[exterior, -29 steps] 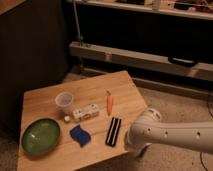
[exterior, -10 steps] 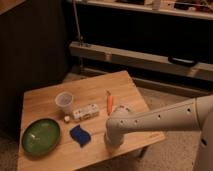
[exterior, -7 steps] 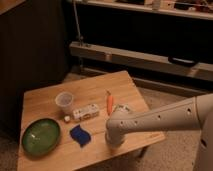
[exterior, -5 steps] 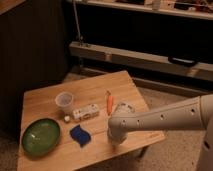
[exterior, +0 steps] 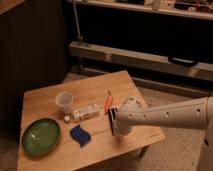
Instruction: Push the eraser across the table
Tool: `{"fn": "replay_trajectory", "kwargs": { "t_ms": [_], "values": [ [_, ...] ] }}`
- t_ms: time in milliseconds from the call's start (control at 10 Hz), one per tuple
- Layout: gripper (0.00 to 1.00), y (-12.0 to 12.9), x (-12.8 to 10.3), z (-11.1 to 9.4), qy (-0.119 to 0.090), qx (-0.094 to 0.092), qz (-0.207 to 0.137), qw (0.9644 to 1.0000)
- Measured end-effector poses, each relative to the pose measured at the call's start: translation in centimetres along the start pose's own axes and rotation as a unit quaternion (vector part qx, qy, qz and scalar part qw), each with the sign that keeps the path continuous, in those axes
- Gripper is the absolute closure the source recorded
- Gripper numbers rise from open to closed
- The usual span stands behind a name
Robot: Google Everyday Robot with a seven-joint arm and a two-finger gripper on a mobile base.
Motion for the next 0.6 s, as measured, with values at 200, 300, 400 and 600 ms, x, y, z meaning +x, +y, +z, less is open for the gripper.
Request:
{"fn": "replay_trajectory", "kwargs": {
  "t_ms": [200, 300, 400, 600],
  "values": [
    [1.00, -0.03, -0.24, -0.12, 0.006, 0.004, -0.007, 1.0000],
    [1.00, -0.15, -0.45, -0.26, 0.007, 0.006, -0.008, 0.9999],
    [1.00, -0.17, -0.55, -0.35, 0.008, 0.007, -0.008, 0.9999],
    [1.00, -0.13, -0.20, -0.18, 0.009, 0.010, -0.008, 0.9999]
  ]
}}
